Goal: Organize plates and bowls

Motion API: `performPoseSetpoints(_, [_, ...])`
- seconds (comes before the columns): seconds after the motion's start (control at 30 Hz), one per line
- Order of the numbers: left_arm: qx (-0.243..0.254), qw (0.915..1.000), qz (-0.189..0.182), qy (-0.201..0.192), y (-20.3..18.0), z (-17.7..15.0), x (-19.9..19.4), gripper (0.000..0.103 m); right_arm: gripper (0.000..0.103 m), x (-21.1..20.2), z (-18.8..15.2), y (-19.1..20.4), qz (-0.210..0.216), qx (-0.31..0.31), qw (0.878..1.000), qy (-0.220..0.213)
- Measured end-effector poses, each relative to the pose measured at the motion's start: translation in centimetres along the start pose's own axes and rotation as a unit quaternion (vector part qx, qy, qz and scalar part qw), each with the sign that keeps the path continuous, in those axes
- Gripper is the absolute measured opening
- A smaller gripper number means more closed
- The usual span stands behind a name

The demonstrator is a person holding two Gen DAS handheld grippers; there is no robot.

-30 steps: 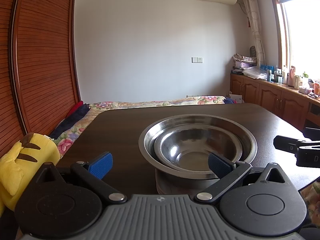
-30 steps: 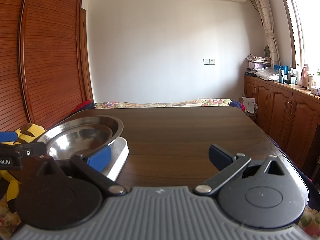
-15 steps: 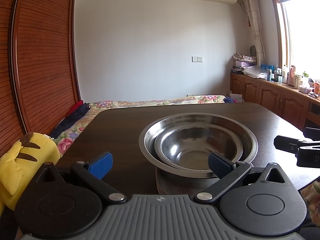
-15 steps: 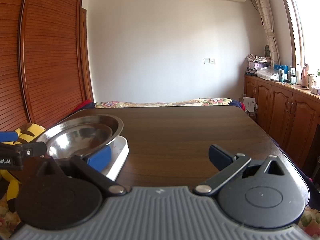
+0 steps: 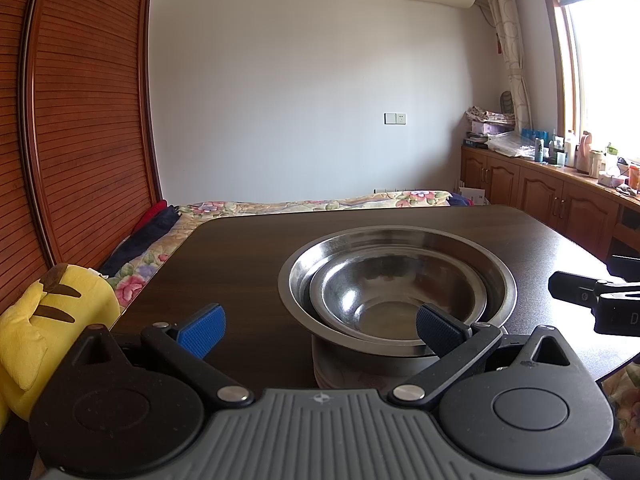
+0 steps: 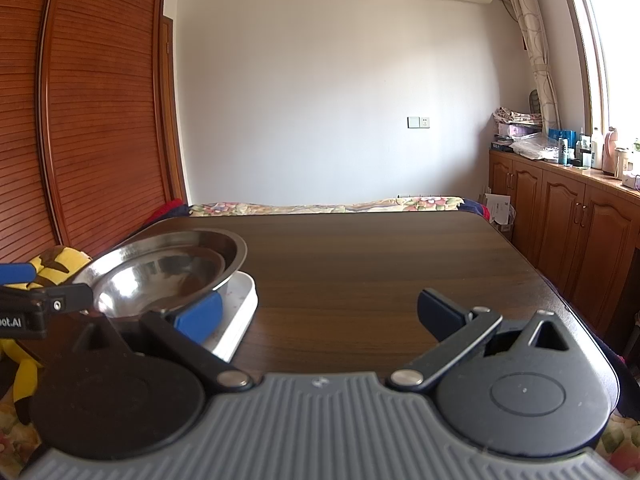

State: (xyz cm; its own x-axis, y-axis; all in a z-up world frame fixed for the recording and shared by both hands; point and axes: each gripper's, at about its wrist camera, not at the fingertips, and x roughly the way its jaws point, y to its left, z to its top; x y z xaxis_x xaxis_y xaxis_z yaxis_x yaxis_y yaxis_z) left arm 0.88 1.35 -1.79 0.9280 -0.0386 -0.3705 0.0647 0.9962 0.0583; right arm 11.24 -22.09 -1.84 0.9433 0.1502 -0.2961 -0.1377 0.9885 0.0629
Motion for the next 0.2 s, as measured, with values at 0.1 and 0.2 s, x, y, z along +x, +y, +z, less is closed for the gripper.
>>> performPoseSetpoints(0.1, [0.000, 1.0000, 0.000, -0.001, 0.01, -0.04, -0.02, 0.103, 0.103, 0.00, 0.00, -0.02, 0.000, 0.000, 1.000, 0.000])
performPoseSetpoints(0.2, [0.000, 1.0000, 0.000, 0.000, 0.03, 0.00, 0.04, 0.103, 0.103, -0.04, -0.01, 0.04, 0.000, 0.000, 1.000, 0.000])
